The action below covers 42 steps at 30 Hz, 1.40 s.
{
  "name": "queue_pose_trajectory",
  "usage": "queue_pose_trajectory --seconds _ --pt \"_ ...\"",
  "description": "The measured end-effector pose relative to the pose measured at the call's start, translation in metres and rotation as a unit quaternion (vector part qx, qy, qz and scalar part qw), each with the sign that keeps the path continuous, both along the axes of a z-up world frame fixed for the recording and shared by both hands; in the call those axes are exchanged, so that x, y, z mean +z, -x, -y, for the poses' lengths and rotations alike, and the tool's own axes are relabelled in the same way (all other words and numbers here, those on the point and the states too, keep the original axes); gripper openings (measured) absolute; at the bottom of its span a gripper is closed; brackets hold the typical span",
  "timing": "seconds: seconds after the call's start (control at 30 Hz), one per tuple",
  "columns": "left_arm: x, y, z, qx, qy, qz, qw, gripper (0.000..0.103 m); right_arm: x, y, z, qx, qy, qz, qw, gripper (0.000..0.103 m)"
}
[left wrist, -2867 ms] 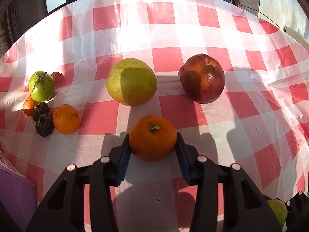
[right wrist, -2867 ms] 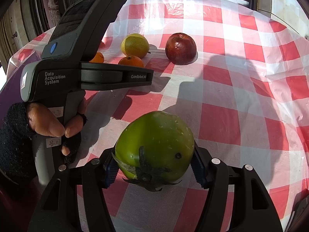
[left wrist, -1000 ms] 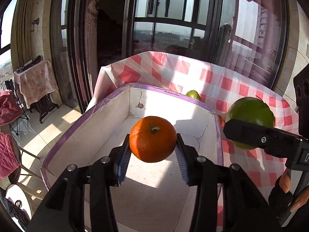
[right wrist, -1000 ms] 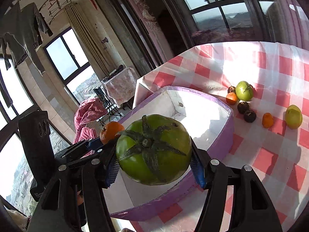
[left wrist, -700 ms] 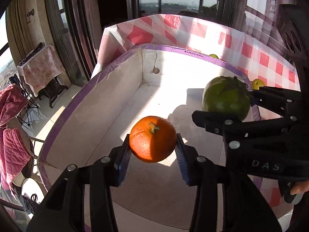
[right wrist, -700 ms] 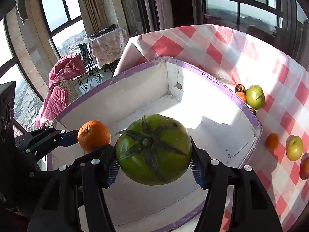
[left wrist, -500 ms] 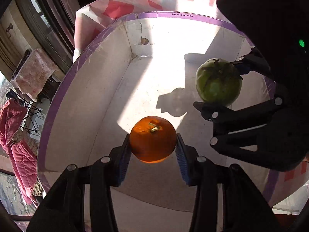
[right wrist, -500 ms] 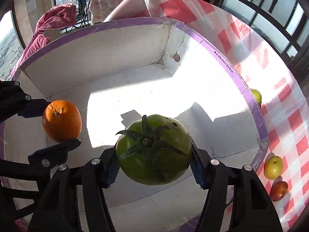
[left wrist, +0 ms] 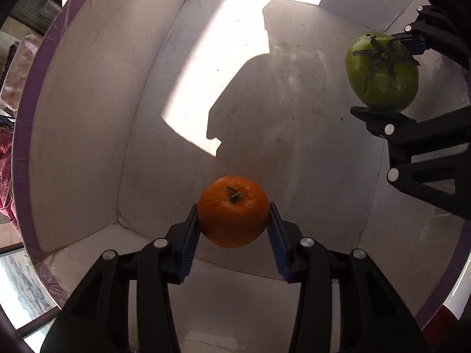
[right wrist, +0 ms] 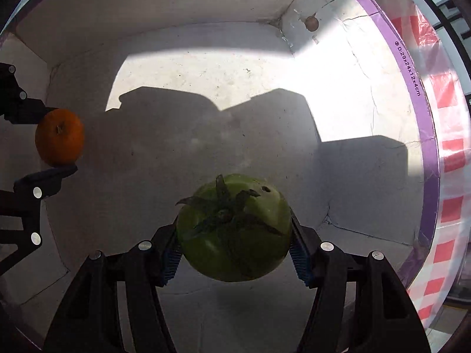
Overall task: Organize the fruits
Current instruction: 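Open both grippers to drop the tomato and orange into the box, then move both grippers back to the table toward the red apple and orange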
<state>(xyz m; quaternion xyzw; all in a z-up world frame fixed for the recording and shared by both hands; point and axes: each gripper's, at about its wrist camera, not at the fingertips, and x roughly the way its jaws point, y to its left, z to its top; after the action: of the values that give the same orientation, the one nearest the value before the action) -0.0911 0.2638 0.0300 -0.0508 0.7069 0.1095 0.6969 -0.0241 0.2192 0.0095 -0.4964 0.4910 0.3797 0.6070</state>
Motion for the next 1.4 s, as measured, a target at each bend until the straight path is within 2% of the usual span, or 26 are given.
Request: queue_pose_trajectory --seconds 0.1,0.17,0.23,0.3,0.4,0.43,0.53,0.57,0.6,0.63,0.67,0.73,0.77,0.8,0.83,0.87,0.93,1.0,1.07,1.1,1.13,1.17,1.2,1.3,1.33,1.4 --pt "0.0 -0.001 -0.005 0.015 0.014 -0.004 0.9998 0.045 0.002 -0.004 0.002 -0.003 0.011 0.006 1.0 0.061" --pt "0.001 -0.001 -0.009 0.024 0.021 -0.006 0.9995 0.046 0.006 -0.003 0.006 -0.004 0.006 0.01 1.0 0.07" --pt "0.005 -0.002 -0.012 0.032 0.029 -0.002 0.999 0.055 0.011 -0.006 0.008 -0.004 0.005 0.007 1.0 0.075" --pt "0.011 -0.003 -0.013 0.036 0.029 0.007 0.9989 0.071 0.017 -0.008 0.01 -0.008 -0.003 0.008 1.0 0.078" --pt "0.02 -0.005 -0.016 0.045 0.029 0.022 0.9983 0.083 0.03 -0.014 0.014 -0.017 -0.026 0.012 0.999 0.081" --pt "0.024 -0.005 -0.017 0.051 0.029 0.03 0.9978 0.083 0.035 -0.013 0.007 -0.023 -0.036 0.021 0.999 0.081" --pt "0.049 -0.002 -0.021 0.08 0.032 0.104 0.9909 0.083 0.062 -0.014 0.021 -0.038 -0.087 0.054 0.994 0.082" --pt "0.062 0.001 -0.02 0.087 0.015 0.134 0.987 0.083 0.075 -0.014 0.026 -0.046 -0.111 0.067 0.99 0.082" --pt "0.08 0.005 -0.014 0.089 -0.011 0.18 0.9796 0.082 0.09 -0.015 0.034 -0.055 -0.141 0.079 0.985 0.082" --pt "0.098 0.011 -0.006 0.084 -0.038 0.23 0.9687 0.083 0.105 -0.016 0.043 -0.067 -0.174 0.098 0.978 0.082" --pt "0.114 0.019 0.002 0.073 -0.071 0.282 0.9541 0.084 0.121 -0.015 0.055 -0.078 -0.214 0.114 0.967 0.083" --pt "0.15 0.038 0.028 0.042 -0.131 0.37 0.9186 0.096 0.153 -0.018 0.086 -0.097 -0.298 0.119 0.942 0.085" --pt "0.168 0.042 0.039 0.03 -0.157 0.412 0.8971 0.101 0.156 -0.017 0.096 -0.113 -0.348 0.124 0.922 0.087" --pt "0.181 0.047 0.055 0.02 -0.179 0.447 0.8762 0.101 0.164 -0.009 0.116 -0.124 -0.398 0.131 0.9 0.087" --pt "0.193 0.05 0.074 0.01 -0.193 0.472 0.8599 0.101 0.173 -0.008 0.139 -0.134 -0.438 0.138 0.878 0.091" --pt "0.202 0.053 0.088 -0.004 -0.197 0.494 0.847 0.101 0.173 -0.015 0.15 -0.146 -0.47 0.149 0.858 0.093" --pt "0.208 0.058 0.127 -0.032 -0.186 0.522 0.8321 0.101 0.176 -0.013 0.19 -0.171 -0.516 0.175 0.821 0.093" --pt "0.208 0.048 0.156 -0.049 -0.168 0.55 0.8165 0.101 0.163 -0.018 0.233 -0.224 -0.543 0.186 0.788 0.093" --pt "0.204 0.046 0.18 -0.064 -0.158 0.581 0.7959 0.101 0.145 -0.023 0.273 -0.249 -0.595 0.131 0.753 0.093" --pt "0.194 0.042 0.193 -0.075 -0.146 0.59 0.7903 0.101 0.138 -0.027 0.293 -0.264 -0.612 0.114 0.737 0.094" --pt "0.188 0.037 0.206 -0.089 -0.127 0.591 0.7915 0.101 0.124 -0.028 0.302 -0.286 -0.616 0.109 0.725 0.098" --pt "0.177 0.029 0.215 -0.103 -0.108 0.585 0.7975 0.101 0.113 -0.033 0.314 -0.306 -0.61 0.108 0.723 0.098" --pt "0.164 0.019 0.224 -0.108 -0.092 0.575 0.8056 0.101 0.103 -0.039 0.325 -0.326 -0.6 0.108 0.723 0.098" --pt "0.122 -0.013 0.238 -0.107 -0.043 0.546 0.8297 0.101 0.066 -0.055 0.358 -0.398 -0.569 0.109 0.712 0.098" --pt "0.102 -0.03 0.241 -0.104 -0.03 0.53 0.8412 0.101 0.053 -0.059 0.367 -0.417 -0.56 0.111 0.707 0.098" --pt "0.075 -0.055 0.246 -0.098 -0.007 0.503 0.8585 0.101 0.034 -0.07 0.382 -0.457 -0.538 0.111 0.699 0.098"
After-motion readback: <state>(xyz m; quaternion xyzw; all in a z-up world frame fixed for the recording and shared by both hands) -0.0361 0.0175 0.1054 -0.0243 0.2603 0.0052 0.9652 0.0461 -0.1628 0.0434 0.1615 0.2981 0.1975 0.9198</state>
